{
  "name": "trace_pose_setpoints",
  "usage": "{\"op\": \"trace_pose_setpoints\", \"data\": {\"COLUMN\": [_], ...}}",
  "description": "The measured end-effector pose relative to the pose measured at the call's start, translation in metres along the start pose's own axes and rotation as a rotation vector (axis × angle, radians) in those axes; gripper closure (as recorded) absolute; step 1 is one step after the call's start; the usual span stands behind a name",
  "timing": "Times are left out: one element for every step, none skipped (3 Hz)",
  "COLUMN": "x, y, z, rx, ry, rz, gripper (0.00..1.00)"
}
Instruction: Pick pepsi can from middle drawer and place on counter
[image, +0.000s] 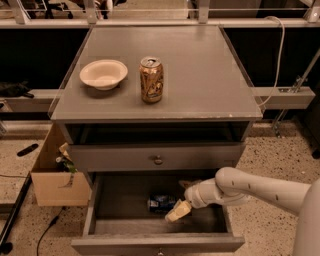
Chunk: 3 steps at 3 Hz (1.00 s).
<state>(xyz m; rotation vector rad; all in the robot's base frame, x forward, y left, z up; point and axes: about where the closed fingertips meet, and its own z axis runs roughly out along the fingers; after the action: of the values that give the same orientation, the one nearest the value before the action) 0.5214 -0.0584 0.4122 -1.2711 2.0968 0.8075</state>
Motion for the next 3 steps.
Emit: {"op": "trace_pose_setpoints", "data": {"x": [0.008, 0.012, 0.012], "y": [-0.006, -0.014, -0.021], "z": [0.005, 0.015, 0.025], "rx": [0.034, 0.066, 0.083], "ry": [-0.006, -0.006, -0.003], "rz": [0.003, -0.004, -0.009], "gripper": [0.00, 0.00, 0.00]}}
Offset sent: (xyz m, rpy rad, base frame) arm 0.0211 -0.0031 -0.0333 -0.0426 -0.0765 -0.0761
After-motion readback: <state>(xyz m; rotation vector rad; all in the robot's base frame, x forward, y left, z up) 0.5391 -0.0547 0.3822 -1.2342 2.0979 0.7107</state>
